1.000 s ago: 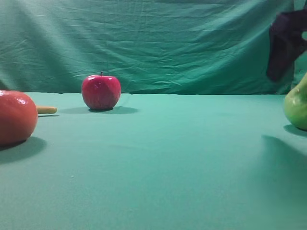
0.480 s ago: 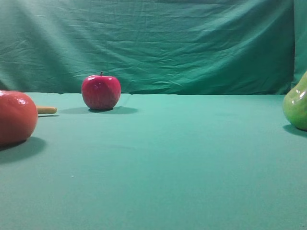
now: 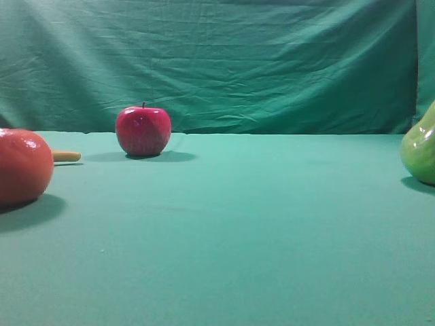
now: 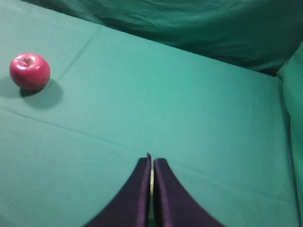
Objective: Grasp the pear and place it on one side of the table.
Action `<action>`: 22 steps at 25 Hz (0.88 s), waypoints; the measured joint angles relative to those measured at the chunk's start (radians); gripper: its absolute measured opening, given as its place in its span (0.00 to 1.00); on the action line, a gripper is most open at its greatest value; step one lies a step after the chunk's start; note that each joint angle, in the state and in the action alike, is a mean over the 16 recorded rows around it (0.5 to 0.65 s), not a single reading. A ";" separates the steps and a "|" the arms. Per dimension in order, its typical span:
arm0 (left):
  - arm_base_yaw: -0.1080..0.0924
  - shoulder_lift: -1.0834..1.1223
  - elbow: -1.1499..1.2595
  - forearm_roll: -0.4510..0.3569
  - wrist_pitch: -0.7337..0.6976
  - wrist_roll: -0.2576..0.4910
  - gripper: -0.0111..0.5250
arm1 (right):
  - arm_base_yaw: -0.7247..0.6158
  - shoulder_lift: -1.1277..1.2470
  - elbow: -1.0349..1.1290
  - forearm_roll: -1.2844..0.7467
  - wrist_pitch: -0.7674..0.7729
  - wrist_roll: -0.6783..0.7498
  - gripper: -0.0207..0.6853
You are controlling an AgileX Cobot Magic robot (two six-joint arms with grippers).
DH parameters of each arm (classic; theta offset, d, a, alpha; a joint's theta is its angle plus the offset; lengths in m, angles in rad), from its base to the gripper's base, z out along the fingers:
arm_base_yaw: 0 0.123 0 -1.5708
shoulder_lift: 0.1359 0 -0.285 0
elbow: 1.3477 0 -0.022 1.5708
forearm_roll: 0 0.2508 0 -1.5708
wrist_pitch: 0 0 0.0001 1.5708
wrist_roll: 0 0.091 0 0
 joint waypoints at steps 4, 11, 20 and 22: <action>0.000 0.000 0.000 0.000 0.000 0.000 0.02 | 0.000 -0.074 0.015 0.003 0.029 0.003 0.03; 0.000 0.000 0.000 0.000 0.000 0.000 0.02 | -0.017 -0.149 0.072 -0.016 0.019 0.007 0.03; 0.000 0.000 0.000 0.000 0.000 0.000 0.02 | -0.100 -0.319 0.359 -0.052 -0.189 0.009 0.03; 0.000 0.000 0.000 0.000 0.000 0.000 0.02 | -0.123 -0.373 0.447 -0.056 -0.244 0.009 0.03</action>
